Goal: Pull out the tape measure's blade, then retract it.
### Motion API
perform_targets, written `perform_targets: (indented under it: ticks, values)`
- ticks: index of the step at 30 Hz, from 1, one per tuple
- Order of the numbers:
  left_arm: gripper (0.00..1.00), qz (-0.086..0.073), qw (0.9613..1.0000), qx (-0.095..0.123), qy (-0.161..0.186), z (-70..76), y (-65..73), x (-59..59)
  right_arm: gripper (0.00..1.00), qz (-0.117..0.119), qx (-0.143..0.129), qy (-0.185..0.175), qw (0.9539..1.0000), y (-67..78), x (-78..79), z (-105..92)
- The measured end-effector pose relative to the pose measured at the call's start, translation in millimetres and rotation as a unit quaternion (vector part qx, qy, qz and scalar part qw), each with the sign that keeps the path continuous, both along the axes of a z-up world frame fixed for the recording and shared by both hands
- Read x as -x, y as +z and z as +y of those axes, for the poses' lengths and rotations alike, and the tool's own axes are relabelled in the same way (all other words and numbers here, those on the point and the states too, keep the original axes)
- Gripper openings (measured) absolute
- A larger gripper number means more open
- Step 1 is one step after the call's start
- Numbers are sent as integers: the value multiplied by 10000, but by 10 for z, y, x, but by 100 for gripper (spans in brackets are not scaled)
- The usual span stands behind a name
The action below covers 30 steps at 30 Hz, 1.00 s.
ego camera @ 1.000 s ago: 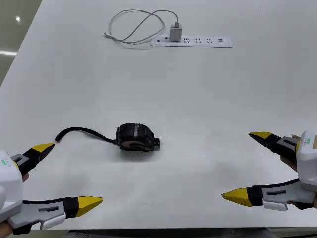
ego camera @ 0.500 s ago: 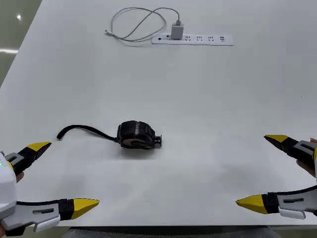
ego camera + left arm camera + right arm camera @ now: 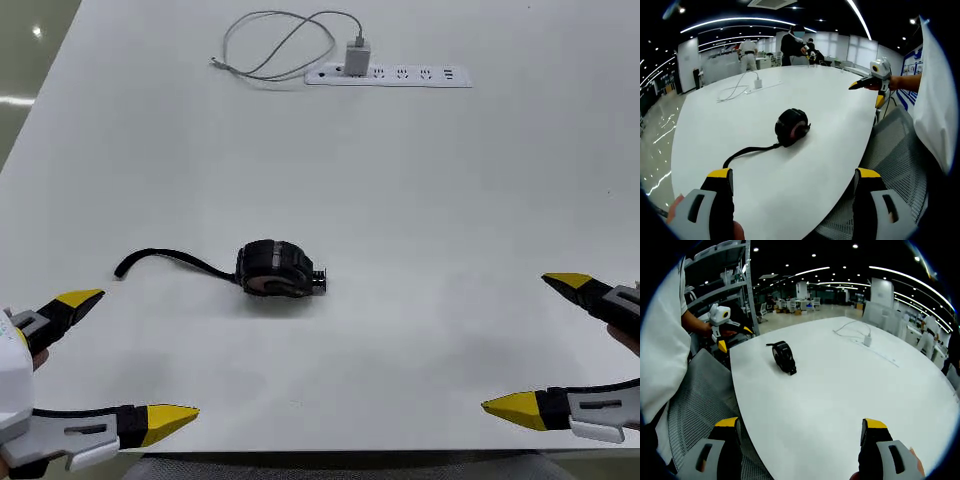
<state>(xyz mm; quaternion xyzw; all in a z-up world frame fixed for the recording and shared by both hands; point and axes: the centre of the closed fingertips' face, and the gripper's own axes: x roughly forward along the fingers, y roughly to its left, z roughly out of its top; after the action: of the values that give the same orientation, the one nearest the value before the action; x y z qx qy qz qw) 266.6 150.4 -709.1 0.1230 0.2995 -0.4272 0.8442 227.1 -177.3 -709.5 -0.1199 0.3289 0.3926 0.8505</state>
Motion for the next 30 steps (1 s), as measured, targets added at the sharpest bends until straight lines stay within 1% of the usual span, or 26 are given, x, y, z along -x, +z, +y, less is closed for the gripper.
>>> perform_targets:
  ticks: [1,2,4,6,7,9,17,25,29,30]
  values:
    - [99,-1,10000,6,-5,-2,3,0,99,2,1,1,10000,0,0,1]
    - [99,47,10000,57,-25,-19,4,10,99,11,-3,4,10000,0,2,5]
    - [99,-27,10000,-42,-6,-4,-5,-10,99,10,13,1,10000,-5,-1,-1]
    - [99,2,10000,2,-22,-20,1,-3,99,27,7,-9,10000,-8,2,0]
    - [99,-38,10000,-9,-2,-13,5,-15,99,29,8,-10,10000,-9,4,0]
    - [99,-3,10000,-8,-15,-18,-2,-9,99,29,5,-19,10000,-9,5,-4]
    - [99,-66,10000,-36,-27,-22,15,-29,99,33,9,-45,10000,-15,11,-20]
    - [99,-70,10000,-22,-28,-22,16,-40,99,42,8,-37,10000,-17,6,-15]
    - [99,-86,9999,-49,-25,-14,11,-38,99,47,6,-41,10000,-20,5,-14]
    - [99,-74,10000,-22,-16,-16,12,-36,99,53,-2,-42,10000,-20,6,-13]
